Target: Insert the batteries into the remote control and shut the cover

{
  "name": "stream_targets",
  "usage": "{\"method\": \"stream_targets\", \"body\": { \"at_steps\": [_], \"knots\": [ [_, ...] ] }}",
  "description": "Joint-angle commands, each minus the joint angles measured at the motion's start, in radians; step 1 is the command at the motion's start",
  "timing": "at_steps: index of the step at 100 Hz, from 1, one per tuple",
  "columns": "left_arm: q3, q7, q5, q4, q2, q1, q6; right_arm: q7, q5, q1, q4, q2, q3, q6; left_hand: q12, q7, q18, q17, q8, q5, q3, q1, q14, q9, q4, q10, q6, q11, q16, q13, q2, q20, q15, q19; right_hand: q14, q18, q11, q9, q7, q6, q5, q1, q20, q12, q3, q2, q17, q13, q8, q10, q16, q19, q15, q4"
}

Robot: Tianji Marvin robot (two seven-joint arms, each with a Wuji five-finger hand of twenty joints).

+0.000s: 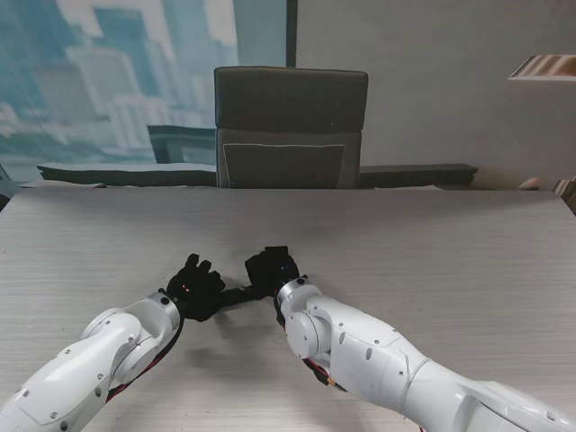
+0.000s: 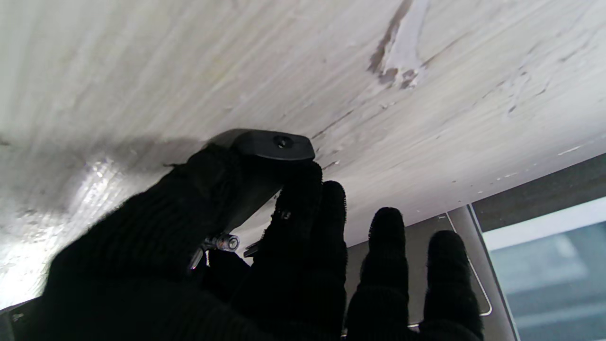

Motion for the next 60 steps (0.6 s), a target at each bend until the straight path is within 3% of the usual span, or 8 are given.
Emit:
{"method": "stream_targets", "body": {
  "at_steps": [1,13,23,30,35,39,42,60],
  "knots": [
    [0.015,-0.032,0.005,0.035,-0.001,0.024,0.001,0.008,0.000,-0.013,-0.003,0.003,0.004,-0.002,0.012,0.117,0.011,-0.006,0.044,0.053,0.008,0.138,0.009,0.000,0.011,-0.015,-0.295,0.019,-0.011,0.010,-0.044,-0.016,0.016,0.019,-0.019,0.014,0.044,0.012,0.003,-0.029,0.003,0.024,0.022,-0.007,0.015,0.003,-0.006,-0.005,0.013,0.005,-0.003,0.040,0.011,-0.010],
    [0.016,-0.033,0.005,0.035,0.000,0.024,0.001,-0.003,-0.005,-0.019,-0.015,0.009,0.016,-0.012,0.012,0.117,0.010,-0.006,0.045,0.054,0.007,0.137,0.009,0.000,0.010,-0.016,-0.296,0.019,-0.011,0.010,-0.042,-0.016,0.016,0.019,-0.022,0.003,0.041,-0.003,0.008,-0.050,-0.017,-0.029,0.021,0.003,-0.013,0.039,-0.014,-0.014,0.016,-0.001,-0.003,0.038,0.006,-0.008],
    [0.016,-0.034,0.004,0.035,0.000,0.023,-0.001,-0.014,-0.016,-0.019,-0.023,0.015,0.023,-0.031,0.012,0.117,0.011,-0.006,0.046,0.054,0.006,0.136,0.008,0.001,0.010,-0.016,-0.297,0.019,-0.011,0.010,-0.042,-0.016,0.016,0.020,-0.018,0.001,0.011,-0.016,0.006,-0.044,-0.043,-0.116,0.017,0.065,-0.076,0.088,-0.029,-0.031,0.010,0.005,-0.002,0.028,-0.010,-0.003],
    [0.016,-0.035,0.004,0.035,0.000,0.023,-0.001,-0.017,-0.031,-0.014,-0.029,0.022,0.023,-0.042,0.012,0.118,0.010,-0.007,0.047,0.054,0.005,0.136,0.008,0.000,0.011,-0.016,-0.298,0.019,-0.011,0.010,-0.043,-0.016,0.016,0.020,-0.011,0.006,-0.006,-0.027,-0.031,-0.025,-0.044,-0.179,0.015,0.075,-0.117,0.148,-0.043,-0.043,0.030,0.012,-0.002,0.017,-0.023,0.027],
    [0.016,-0.035,0.004,0.035,0.000,0.023,0.000,-0.015,-0.039,-0.010,-0.034,0.026,0.022,-0.044,0.012,0.118,0.010,-0.006,0.047,0.054,0.006,0.136,0.007,-0.001,0.011,-0.016,-0.296,0.019,-0.011,0.011,-0.043,-0.016,0.016,0.020,-0.002,0.011,-0.017,-0.034,-0.068,-0.010,-0.038,-0.227,0.016,0.076,-0.144,0.195,-0.055,-0.052,0.063,0.020,-0.001,0.009,-0.033,0.057],
    [0.016,-0.035,0.004,0.035,0.000,0.023,0.000,-0.010,-0.049,-0.006,-0.038,0.029,0.019,-0.041,0.012,0.118,0.010,-0.007,0.047,0.054,0.006,0.136,0.008,0.001,0.011,-0.016,-0.297,0.019,-0.012,0.010,-0.043,-0.016,0.016,0.020,0.010,0.017,-0.030,-0.042,-0.117,0.014,-0.035,-0.271,0.018,0.073,-0.171,0.243,-0.068,-0.061,0.117,0.033,0.000,0.002,-0.044,0.113],
    [0.016,-0.035,0.004,0.035,0.000,0.023,-0.001,-0.005,-0.061,-0.001,-0.041,0.033,0.013,-0.034,0.012,0.118,0.010,-0.006,0.047,0.055,0.005,0.135,0.008,0.000,0.011,-0.015,-0.297,0.019,-0.012,0.010,-0.042,-0.016,0.016,0.020,0.018,0.021,-0.038,-0.051,-0.168,0.034,-0.046,-0.309,0.022,0.071,-0.194,0.276,-0.078,-0.070,0.225,0.042,0.002,-0.004,-0.052,0.171],
    [0.014,-0.033,0.003,0.035,-0.001,0.024,-0.002,0.062,-0.117,0.028,-0.065,0.055,-0.025,0.040,0.012,0.118,0.011,-0.006,0.047,0.054,0.003,0.132,0.008,-0.001,0.011,-0.016,-0.296,0.018,-0.012,0.010,-0.041,-0.017,0.016,0.020,0.077,0.070,-0.072,-0.053,-0.233,0.098,-0.049,-0.445,0.032,0.066,-0.357,0.389,-0.104,-0.090,0.285,0.095,0.006,-0.018,-0.069,0.164]
  ]
}}
